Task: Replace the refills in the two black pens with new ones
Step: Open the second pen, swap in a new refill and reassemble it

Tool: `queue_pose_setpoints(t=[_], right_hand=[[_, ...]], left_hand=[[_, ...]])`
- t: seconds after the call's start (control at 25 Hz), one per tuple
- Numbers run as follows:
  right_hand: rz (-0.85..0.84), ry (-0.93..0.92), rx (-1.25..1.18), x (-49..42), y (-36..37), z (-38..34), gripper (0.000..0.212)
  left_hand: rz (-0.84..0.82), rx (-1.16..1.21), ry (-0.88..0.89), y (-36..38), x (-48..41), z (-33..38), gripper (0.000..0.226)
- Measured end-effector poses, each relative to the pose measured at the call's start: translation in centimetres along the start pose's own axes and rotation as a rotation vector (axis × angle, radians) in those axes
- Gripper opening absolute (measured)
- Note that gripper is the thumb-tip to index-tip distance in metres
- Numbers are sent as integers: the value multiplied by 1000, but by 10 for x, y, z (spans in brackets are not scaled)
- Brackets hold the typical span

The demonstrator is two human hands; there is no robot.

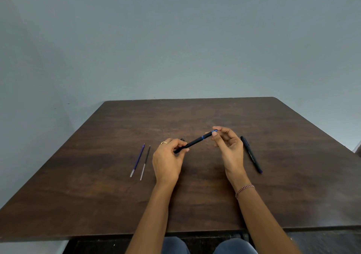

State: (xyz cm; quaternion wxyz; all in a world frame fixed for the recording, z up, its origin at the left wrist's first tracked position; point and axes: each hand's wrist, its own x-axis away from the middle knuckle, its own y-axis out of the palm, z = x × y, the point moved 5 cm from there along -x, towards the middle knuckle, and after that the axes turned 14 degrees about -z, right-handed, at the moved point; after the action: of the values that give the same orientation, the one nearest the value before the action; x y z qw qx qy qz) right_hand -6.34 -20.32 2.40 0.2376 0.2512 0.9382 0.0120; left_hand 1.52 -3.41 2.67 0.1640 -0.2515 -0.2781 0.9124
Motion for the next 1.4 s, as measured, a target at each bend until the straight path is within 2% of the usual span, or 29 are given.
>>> queue_pose_setpoints(t=[0.32, 0.48, 0.6, 0.68, 0.76, 0.92, 1.2, 1.4], right_hand=[[-23, 36, 26, 0, 2, -1, 15], [16, 58, 46, 0, 1, -2, 8], [23, 89, 42, 1, 0, 1, 24], [-22, 135, 7, 0, 3, 6, 25], [-87, 144, -102, 0, 6, 9, 15], [-98, 73, -196, 0, 3, 5, 31], [-33, 92, -126, -1, 2, 4, 21], [-119, 80, -139, 0, 6, 3, 42]], left_hand=[[-20, 1, 9, 2, 0, 0, 18], [-29, -8, 17, 2, 0, 2, 18], [-32, -16, 20, 2, 1, 3, 18], [-32, -29, 13, 2, 1, 3, 18], [-34, -28, 3, 2, 1, 2, 18], [-31, -25, -12, 1, 1, 1, 18], [-36, -23, -8, 1, 2, 2, 17], [-43, -45, -16, 1, 1, 2, 18]])
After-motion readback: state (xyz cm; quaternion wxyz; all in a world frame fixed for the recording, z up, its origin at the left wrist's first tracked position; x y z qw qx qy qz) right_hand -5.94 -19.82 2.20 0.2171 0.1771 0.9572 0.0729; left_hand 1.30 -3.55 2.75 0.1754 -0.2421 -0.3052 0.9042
